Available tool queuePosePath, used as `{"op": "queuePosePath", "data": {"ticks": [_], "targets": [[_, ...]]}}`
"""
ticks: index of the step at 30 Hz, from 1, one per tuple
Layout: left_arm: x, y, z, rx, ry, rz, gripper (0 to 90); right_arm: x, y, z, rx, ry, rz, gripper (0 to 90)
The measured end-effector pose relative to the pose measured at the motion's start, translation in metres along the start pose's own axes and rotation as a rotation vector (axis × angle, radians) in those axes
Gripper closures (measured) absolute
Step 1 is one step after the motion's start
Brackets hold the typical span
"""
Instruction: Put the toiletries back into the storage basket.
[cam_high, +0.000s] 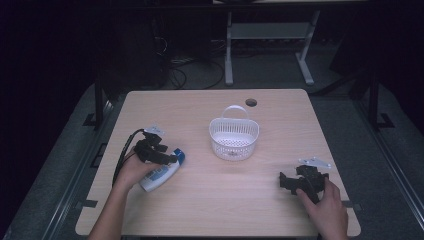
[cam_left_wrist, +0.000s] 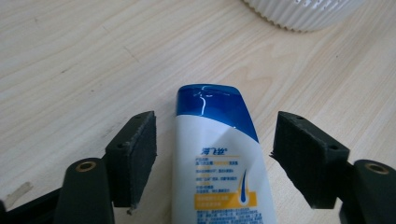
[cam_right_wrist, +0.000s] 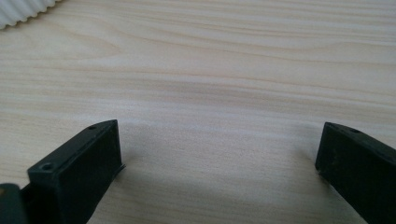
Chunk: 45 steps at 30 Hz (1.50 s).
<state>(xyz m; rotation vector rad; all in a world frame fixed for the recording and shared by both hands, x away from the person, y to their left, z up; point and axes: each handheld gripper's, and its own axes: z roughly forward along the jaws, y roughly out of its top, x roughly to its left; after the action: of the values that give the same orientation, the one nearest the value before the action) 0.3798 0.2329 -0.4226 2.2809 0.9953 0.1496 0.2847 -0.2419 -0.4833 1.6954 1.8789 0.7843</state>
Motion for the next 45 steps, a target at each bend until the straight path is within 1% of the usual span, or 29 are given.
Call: {"op": "queuePosePath", "data": {"ticks": [2, 6, 7, 8, 11, 13, 16, 18, 21, 22, 26, 30, 31, 41, 45], "targets": [[-0.003, 0.002, 0.003, 0.02, 0.014, 0.007, 28.7, 0.0, 0.0, 0.0, 0.0, 0.0, 0.0, 0.0], [-0.008, 0.003, 0.011, 0.079, 0.033, 0.023, 28.1, 0.0, 0.0, 0.0, 0.0, 0.0, 0.001, 0.0], [-0.009, 0.004, 0.013, 0.087, 0.036, 0.03, 28.1, 0.0, 0.0, 0.0, 0.0, 0.0, 0.0, 0.0], [-0.01, 0.004, 0.015, 0.099, 0.036, 0.029, 28.0, 0.0, 0.0, 0.0, 0.0, 0.0, 0.001, 0.0], [-0.012, 0.005, 0.021, 0.131, 0.053, 0.042, 28.1, 0.0, 0.0, 0.0, 0.0, 0.0, 0.0, 0.0], [-0.013, 0.005, 0.024, 0.167, 0.068, 0.052, 28.1, 0.0, 0.0, 0.0, 0.0, 0.0, 0.0, 0.0], [-0.014, 0.004, 0.027, 0.194, 0.081, 0.058, 28.1, 0.0, 0.0, 0.0, 0.0, 0.0, 0.001, 0.0], [-0.014, 0.002, 0.03, 0.204, 0.098, 0.061, 28.1, 0.0, 0.0, 0.0, 0.0, 0.0, 0.0, 0.0], [-0.014, 0.001, 0.032, 0.212, 0.092, 0.055, 28.1, 0.0, 0.0, 0.0, 0.0, 0.0, 0.0, 0.0], [-0.014, 0.001, 0.032, 0.222, 0.091, 0.056, 28.1, 0.0, 0.0, 0.0, 0.0, 0.0, 0.0, 0.0], [-0.017, 0.002, 0.033, 0.232, 0.112, 0.071, 29.0, 0.0, 0.0, 0.0, 0.0, 0.0, 0.0, 0.0], [-0.02, 0.003, 0.034, 0.248, 0.122, 0.086, 30.6, 0.0, 0.0, 0.0, 0.0, 0.0, 0.001, 0.0], [-0.02, 0.003, 0.034, 0.251, 0.126, 0.084, 31.0, 0.0, 0.0, 0.0, 0.0, 0.0, 0.0, 0.0], [-0.019, 0.005, 0.034, 0.261, 0.128, 0.078, 33.7, 0.0, 0.0, 0.0, 0.0, 0.0, 0.0, 0.0], [-0.018, 0.006, 0.033, 0.264, 0.119, 0.08, 34.1, 0.0, 0.0, 0.0, 0.0, 0.0, 0.0, 0.0]]}}
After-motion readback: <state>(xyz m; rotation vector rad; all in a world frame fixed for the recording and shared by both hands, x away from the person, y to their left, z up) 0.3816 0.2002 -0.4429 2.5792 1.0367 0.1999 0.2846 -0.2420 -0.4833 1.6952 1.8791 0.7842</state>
